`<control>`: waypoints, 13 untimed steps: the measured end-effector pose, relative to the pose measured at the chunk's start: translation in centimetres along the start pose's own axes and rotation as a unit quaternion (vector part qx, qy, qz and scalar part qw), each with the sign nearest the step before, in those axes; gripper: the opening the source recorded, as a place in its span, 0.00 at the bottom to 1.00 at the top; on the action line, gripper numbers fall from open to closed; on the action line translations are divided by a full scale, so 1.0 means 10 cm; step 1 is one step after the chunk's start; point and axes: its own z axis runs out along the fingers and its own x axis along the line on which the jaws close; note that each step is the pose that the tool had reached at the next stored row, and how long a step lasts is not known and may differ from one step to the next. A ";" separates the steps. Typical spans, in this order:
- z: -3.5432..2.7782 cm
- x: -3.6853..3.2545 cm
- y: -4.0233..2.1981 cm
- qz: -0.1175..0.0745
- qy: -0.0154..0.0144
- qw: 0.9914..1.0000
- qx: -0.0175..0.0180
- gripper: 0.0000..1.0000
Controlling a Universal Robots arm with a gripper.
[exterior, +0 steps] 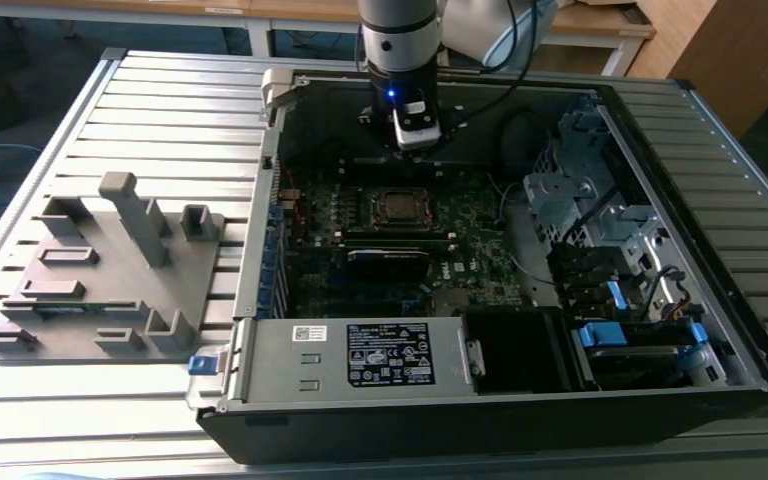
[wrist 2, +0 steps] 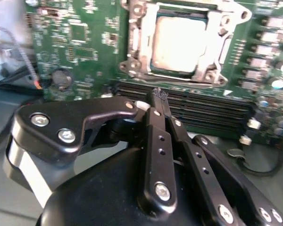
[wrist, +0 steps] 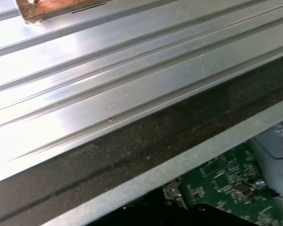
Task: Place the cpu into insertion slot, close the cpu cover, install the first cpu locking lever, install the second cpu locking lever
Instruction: 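Install the first cpu locking lever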
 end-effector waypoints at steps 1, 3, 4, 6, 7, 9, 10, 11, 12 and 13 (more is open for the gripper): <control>0.002 -0.002 0.001 0.000 0.007 1.000 0.003 0.11; 0.006 -0.007 0.003 0.001 0.022 1.000 0.010 0.11; 0.008 -0.010 0.004 0.001 0.030 0.999 0.014 0.11; 0.012 -0.014 0.006 0.002 0.046 0.999 0.021 0.11; 0.014 -0.016 0.006 0.002 0.054 0.998 0.025 0.11; 0.018 -0.020 0.008 0.003 0.070 0.997 0.032 0.11; 0.019 -0.021 0.009 0.003 0.075 0.997 0.034 0.11; 0.018 -0.020 0.008 0.003 0.076 0.997 0.035 0.11; 0.018 -0.020 0.008 0.003 0.076 0.996 0.035 0.11; 0.018 -0.020 0.008 0.003 0.076 0.996 0.035 0.11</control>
